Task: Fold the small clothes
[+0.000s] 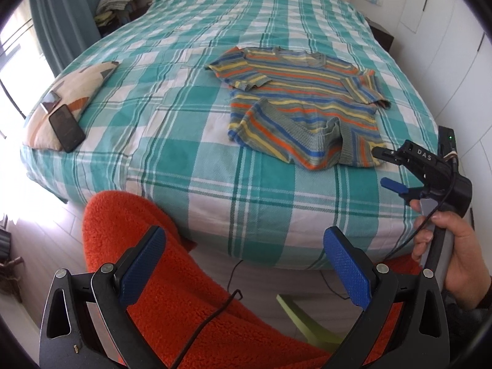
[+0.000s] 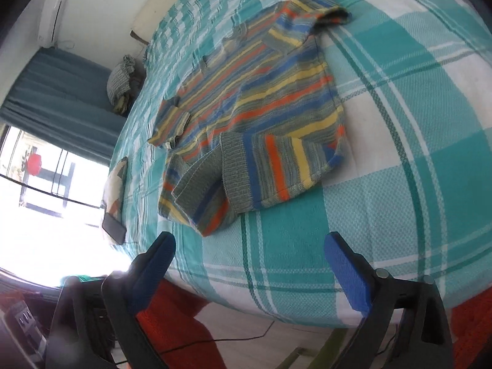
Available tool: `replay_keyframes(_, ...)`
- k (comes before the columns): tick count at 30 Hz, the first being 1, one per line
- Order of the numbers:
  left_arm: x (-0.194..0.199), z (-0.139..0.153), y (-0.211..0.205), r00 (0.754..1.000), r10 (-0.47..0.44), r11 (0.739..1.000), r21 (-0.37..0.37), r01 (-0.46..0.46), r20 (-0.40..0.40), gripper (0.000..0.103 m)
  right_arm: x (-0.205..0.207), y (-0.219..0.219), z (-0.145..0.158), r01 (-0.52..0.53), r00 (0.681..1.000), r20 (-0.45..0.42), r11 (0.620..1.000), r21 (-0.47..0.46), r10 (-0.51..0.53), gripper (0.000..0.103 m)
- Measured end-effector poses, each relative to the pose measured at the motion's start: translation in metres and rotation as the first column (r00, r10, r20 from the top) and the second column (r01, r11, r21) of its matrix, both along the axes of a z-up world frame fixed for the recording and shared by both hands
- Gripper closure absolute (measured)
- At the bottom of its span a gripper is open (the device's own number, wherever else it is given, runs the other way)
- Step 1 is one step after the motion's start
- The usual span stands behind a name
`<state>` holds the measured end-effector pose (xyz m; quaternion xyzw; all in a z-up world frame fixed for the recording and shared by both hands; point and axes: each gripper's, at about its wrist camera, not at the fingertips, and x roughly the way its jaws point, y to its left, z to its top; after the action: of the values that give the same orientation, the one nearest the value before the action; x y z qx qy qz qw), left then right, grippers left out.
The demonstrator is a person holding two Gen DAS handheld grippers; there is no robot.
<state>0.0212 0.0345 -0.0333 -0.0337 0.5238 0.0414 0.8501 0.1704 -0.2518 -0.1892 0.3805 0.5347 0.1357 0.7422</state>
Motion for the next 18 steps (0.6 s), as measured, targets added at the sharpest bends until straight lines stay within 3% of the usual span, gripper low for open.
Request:
replay_keyframes(2,-0.002,0.000,0.001,1.000,0.003,1.000,0.000,-0.003,-0.004,0.001,0.009,0.004,-0.019,0.066,0.998,-0.015,0.995,0.073,-0.065,0.031)
replay_keyframes(5,-0.004,-0.002,0.003,1.000,0.012,1.000,-0.005,-0.013,-0.008,0.001,0.022,0.009,-0.036,0.149,0.989,0.003,0.980,0.131,-0.151,0.035)
replay_keyframes(6,-0.004,-0.002,0.004,1.000,0.015,1.000,-0.005,-0.015,-0.009,0.001,0.027,0.010,-0.040,0.152,0.988,0.012,0.976,0.156,-0.155,0.047)
replay_keyframes(7,-0.004,-0.003,0.005,1.000,0.018,1.000,-0.002,-0.018,-0.010,0.001,0.030,0.011,-0.041,0.142,0.989,0.013,0.976,0.165,-0.146,0.075)
replay_keyframes(8,-0.004,-0.004,0.007,1.000,0.022,1.000,0.005,-0.022,-0.009,0.001,0.030,0.009,-0.038,0.141,0.990,0.003,0.978,0.151,-0.143,0.095)
replay_keyframes(11,-0.007,-0.003,0.019,0.999,0.051,0.998,0.025,-0.051,0.004,0.001,0.017,-0.006,-0.015,0.085,0.996,-0.002,0.981,0.174,-0.086,0.099)
replay_keyframes(13,-0.007,-0.004,0.030,0.997,0.079,0.997,0.026,-0.079,0.009,0.001,-0.002,-0.023,0.010,0.000,1.000,0.016,0.994,0.112,-0.002,0.099)
replay_keyframes(15,-0.005,-0.009,0.038,0.995,0.102,0.995,0.019,-0.102,0.004,0.001,-0.022,-0.042,0.028,-0.063,0.998,-0.002,0.997,-0.033,0.063,0.099)
replay_keyframes(18,0.008,-0.021,0.041,0.994,0.110,0.994,0.005,-0.110,-0.016,0.001,-0.035,-0.066,0.030,-0.142,0.989,-0.075,0.948,-0.286,0.125,0.098)
